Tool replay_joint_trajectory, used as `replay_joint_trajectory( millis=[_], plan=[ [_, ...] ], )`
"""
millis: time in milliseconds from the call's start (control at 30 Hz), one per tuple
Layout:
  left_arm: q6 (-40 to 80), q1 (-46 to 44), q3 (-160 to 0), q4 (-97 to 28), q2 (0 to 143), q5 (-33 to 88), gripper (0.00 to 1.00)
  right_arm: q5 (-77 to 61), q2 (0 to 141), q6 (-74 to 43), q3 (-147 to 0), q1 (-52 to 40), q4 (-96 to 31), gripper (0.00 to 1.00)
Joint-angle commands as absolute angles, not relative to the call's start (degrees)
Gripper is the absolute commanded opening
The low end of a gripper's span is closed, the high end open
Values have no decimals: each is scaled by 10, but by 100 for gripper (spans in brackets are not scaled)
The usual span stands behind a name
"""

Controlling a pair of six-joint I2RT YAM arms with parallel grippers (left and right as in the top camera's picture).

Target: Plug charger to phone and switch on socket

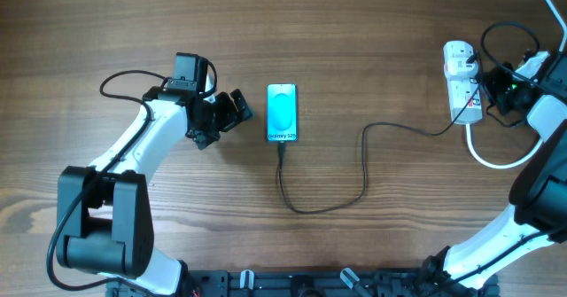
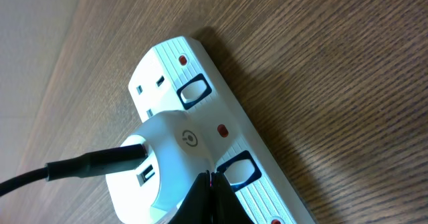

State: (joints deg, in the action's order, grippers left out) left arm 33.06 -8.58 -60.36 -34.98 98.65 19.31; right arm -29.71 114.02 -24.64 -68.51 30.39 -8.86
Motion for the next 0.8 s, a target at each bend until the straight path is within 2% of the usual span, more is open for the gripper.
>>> replay_joint_trajectory(
  millis=[0,767],
  plan=[
    [319,-88,-601,-350,977,185,100,-283,1149,-256,-694,300,-84,4],
    [319,-88,-601,-350,977,183,100,-292,1187,-255,-694,298,-58,4]
  ],
)
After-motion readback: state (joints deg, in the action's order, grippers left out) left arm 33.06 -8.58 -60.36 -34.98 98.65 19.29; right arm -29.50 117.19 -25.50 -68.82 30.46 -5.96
